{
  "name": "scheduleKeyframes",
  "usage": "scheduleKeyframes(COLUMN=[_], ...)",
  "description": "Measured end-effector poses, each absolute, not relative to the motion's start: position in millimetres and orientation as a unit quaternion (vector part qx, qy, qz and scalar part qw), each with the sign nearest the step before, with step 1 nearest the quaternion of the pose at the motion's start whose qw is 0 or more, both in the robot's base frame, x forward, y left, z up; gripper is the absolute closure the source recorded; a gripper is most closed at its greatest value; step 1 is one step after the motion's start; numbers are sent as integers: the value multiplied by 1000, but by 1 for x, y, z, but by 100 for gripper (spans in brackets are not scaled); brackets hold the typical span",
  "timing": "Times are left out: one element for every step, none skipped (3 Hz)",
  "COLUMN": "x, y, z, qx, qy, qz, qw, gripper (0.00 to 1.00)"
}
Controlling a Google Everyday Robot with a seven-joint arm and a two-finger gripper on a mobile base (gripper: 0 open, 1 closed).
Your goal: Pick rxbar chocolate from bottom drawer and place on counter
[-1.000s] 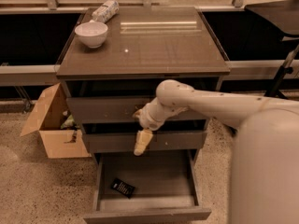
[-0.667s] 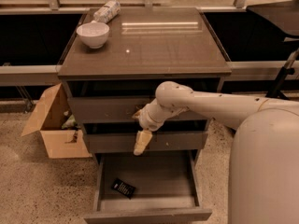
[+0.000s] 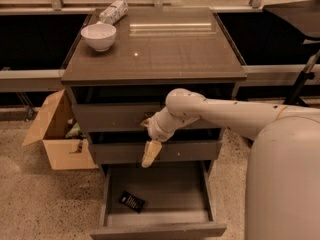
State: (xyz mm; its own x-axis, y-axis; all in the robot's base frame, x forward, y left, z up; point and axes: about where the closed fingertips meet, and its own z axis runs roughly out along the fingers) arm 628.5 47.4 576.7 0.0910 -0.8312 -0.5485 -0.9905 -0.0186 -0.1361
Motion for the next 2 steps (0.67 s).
scheduleKeyframes(x=[624, 624], y=[48, 48], z=[576, 576], qx=[-695, -696], qy=[655, 654], qz=[160, 160], qw=[250, 249], gripper=[0, 0])
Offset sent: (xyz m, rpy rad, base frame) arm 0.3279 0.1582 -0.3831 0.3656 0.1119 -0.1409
